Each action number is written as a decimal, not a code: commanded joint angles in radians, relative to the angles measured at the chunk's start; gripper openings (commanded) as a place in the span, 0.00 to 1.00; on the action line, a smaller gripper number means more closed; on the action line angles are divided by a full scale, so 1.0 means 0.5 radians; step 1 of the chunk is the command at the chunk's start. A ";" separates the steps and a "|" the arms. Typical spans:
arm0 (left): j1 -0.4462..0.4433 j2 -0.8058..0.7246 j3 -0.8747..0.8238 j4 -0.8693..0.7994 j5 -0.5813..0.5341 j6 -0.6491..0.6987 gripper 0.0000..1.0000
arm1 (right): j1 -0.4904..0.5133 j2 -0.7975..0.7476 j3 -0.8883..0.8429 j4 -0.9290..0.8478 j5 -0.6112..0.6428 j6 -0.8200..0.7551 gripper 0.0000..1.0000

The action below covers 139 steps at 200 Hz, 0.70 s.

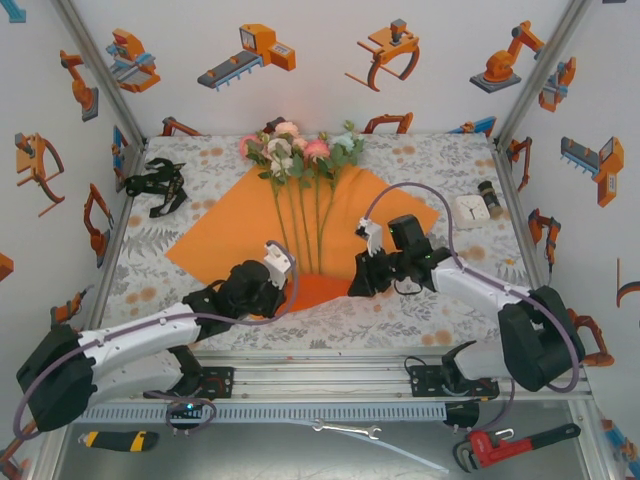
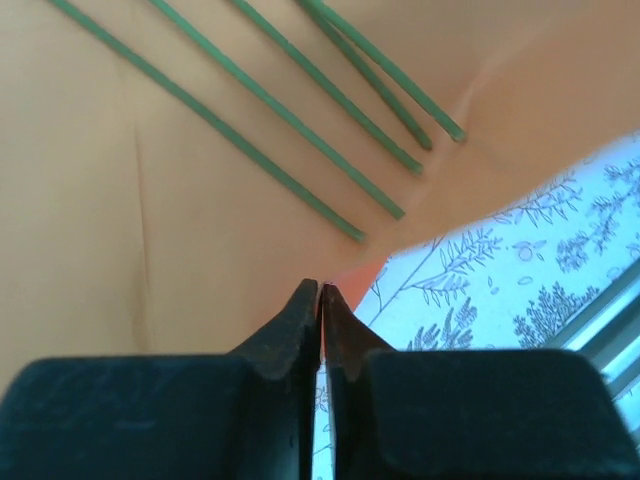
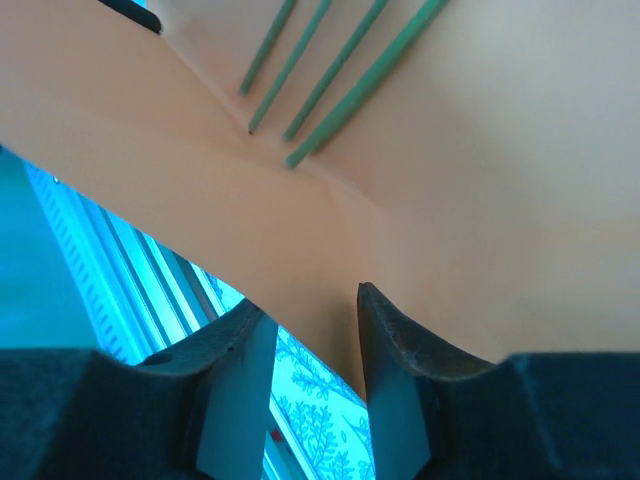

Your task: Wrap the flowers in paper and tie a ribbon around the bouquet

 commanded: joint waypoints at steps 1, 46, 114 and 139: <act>0.009 0.103 0.076 0.119 -0.148 -0.153 0.25 | -0.013 -0.001 -0.060 0.243 0.071 0.169 0.33; 0.010 0.325 0.159 0.121 -0.462 -0.282 0.46 | -0.014 0.086 -0.112 0.271 0.464 0.258 0.24; 0.009 0.360 0.112 0.164 -0.384 -0.273 0.66 | -0.018 0.088 -0.225 0.256 0.831 0.355 0.28; 0.009 0.390 0.092 0.170 -0.361 -0.291 0.66 | -0.019 0.037 -0.226 0.194 0.816 0.374 0.37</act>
